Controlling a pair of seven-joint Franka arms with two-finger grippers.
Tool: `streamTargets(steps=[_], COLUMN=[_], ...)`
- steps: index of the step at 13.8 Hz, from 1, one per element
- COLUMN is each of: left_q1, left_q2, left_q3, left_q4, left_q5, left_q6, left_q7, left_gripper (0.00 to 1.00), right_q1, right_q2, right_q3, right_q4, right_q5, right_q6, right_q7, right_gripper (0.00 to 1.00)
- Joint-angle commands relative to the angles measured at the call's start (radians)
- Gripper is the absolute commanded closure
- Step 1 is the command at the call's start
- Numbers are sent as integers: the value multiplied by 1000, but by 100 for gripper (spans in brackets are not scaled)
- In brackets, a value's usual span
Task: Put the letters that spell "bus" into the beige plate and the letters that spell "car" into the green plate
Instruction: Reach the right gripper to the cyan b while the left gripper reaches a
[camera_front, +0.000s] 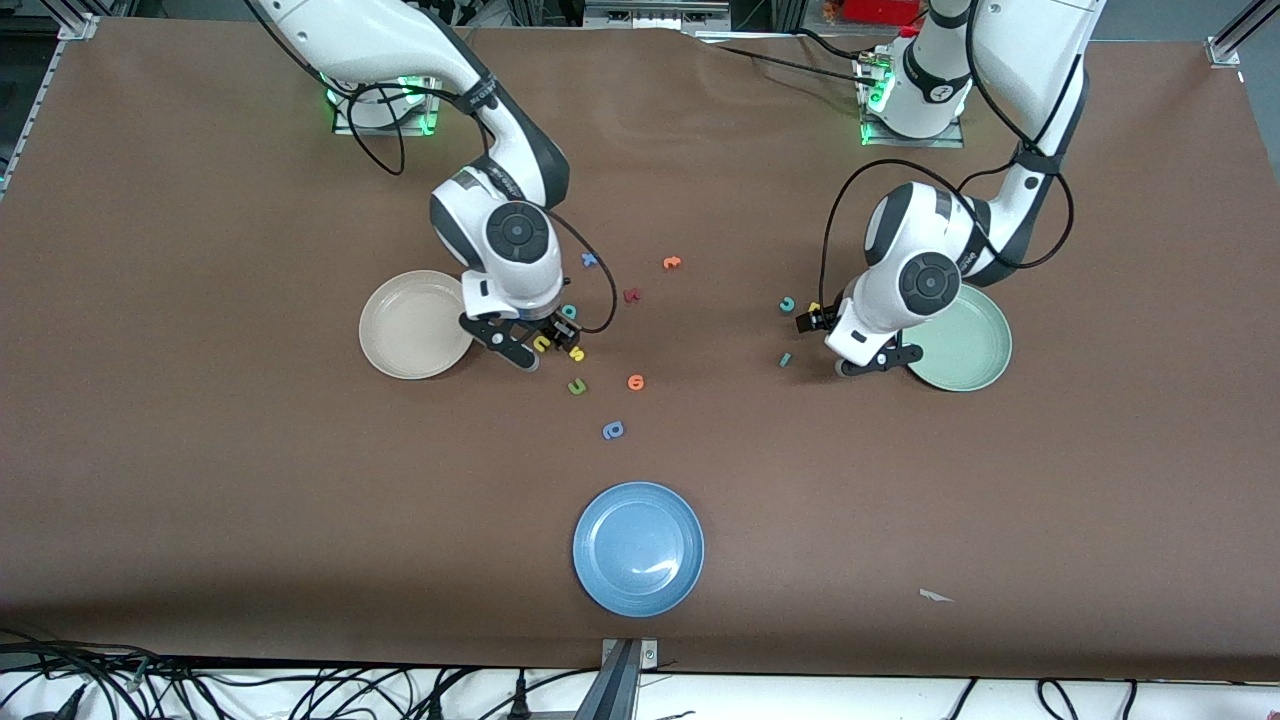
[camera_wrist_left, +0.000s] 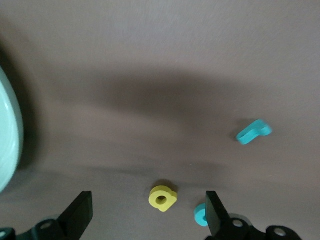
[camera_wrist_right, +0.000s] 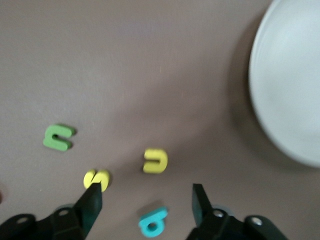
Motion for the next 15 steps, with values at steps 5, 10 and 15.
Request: streamTargets(steps=[5, 10, 15], left_q1=[-14, -15, -23], left_q2=[-29, -6, 28], left_q3=[6, -8, -17], left_q4=[-72, -88, -86], left_q5=[-27, -44, -62], left_q6=[50, 113, 162], left_q7=[2, -6, -32], left_gripper=[8, 14, 14], right_q1=[28, 28, 28], right_q2=[24, 21, 18], right_q3=[3, 6, 6], right_q4=[-47, -55, -110], right_q5=[19, 160, 161], right_q6=[68, 85, 144], right_q7=[211, 216, 218], right_gripper=[27, 34, 35])
